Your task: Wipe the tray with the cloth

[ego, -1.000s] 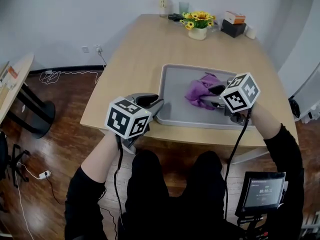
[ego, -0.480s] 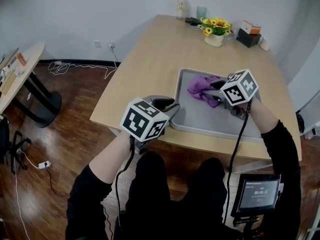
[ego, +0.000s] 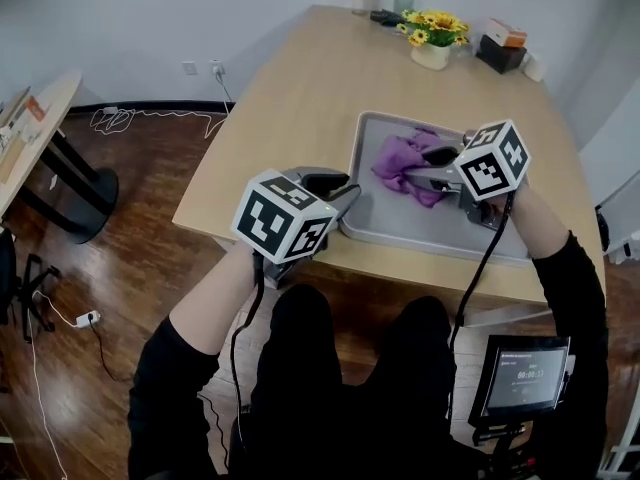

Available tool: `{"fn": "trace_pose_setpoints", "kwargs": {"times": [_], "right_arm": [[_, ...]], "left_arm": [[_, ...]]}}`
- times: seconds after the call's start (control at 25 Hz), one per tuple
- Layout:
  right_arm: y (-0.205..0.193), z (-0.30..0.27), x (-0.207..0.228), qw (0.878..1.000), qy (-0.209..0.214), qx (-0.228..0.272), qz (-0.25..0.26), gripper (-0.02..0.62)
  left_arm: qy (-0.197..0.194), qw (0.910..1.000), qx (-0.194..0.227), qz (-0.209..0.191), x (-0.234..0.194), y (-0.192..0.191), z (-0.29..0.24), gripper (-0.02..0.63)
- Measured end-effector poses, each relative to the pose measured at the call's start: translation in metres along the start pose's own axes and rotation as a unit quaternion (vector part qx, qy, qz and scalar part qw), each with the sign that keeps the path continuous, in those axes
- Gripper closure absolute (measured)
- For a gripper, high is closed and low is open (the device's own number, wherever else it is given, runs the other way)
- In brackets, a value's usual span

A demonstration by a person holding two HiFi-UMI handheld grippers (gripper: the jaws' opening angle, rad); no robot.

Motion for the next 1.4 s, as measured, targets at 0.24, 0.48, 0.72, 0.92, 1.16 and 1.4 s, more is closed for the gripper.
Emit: {"fn": "trace_pose_setpoints", "kwargs": {"times": [0.24,0.48,0.72,0.92,1.16,1.4], "right_arm": [[-0.024,0.012,-0.089,0.996,0.067,-0.015,0.049,0.5],[-0.015,0.004,-0.068,0.995,0.078,-0.029,0.061,0.497],[0.018,-0.031,0.036,0.996,-0.042,-0.046,0.06,0.498],[0.049,-0.038,0.074,0.994,-0.099,-0.013,0.037,0.498],[0.031,-0.039,0.005,0.999,-0.037,-0.018,0.035,0.499],[0.005,-0.021,-0.061,0.999,0.005,-0.013,0.043,0.499]], "left_arm": [[0.01,0.9999,0.0,-0.005,-0.002,0.002,-0.006,0.538],[0.007,1.0,-0.001,0.001,0.003,0.005,-0.007,0.537],[0.012,0.9998,0.005,-0.013,0.002,-0.002,-0.008,0.54],[0.002,1.0,0.001,-0.006,0.004,0.007,0.001,0.54],[0.007,1.0,0.003,-0.006,-0.002,0.002,-0.005,0.54],[0.015,0.9997,0.006,-0.016,-0.007,0.005,-0.01,0.541]]}}
Point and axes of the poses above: the fingertips, and each gripper's own axes: z backward along the fingers, x to its right, y out of its top, the point moved 1 cm from there along z, backward along the fingers, and after that the axes turned 2 degrees about z, right-handed, at the moved point
